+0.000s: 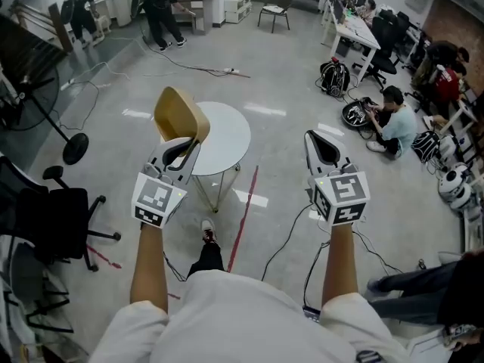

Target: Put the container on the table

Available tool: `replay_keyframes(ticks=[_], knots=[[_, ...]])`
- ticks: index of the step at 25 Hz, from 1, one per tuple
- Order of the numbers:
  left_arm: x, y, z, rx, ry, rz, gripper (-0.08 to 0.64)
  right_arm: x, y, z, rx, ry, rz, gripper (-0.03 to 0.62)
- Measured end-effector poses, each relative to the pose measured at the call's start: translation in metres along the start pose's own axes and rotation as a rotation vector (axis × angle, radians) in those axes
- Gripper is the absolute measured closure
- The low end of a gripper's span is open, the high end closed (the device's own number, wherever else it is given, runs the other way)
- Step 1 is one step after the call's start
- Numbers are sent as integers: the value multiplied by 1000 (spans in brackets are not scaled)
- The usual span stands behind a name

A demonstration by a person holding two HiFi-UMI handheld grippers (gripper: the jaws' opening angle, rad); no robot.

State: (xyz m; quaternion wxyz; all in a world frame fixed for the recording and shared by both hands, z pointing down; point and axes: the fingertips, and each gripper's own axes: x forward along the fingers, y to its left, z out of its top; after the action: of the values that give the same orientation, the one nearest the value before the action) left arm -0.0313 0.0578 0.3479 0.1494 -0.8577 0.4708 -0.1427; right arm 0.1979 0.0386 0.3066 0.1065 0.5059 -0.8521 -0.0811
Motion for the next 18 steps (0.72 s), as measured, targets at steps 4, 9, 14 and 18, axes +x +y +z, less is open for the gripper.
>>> replay_keyframes(ticks=[4,9,14,18], knots=[[47,60,-21,9,-10,7,529,72,-10,5,-11,-5,-10,578],[116,139,-45,20,-9,-12,528,166,-31,12,6,11,-52,578],[177,214,-76,12,7,-41,529,254,-42,12,37,35,-76,578],[227,249,-117,13,63,-87,529,310,-38,-5,96,69,-62,578]])
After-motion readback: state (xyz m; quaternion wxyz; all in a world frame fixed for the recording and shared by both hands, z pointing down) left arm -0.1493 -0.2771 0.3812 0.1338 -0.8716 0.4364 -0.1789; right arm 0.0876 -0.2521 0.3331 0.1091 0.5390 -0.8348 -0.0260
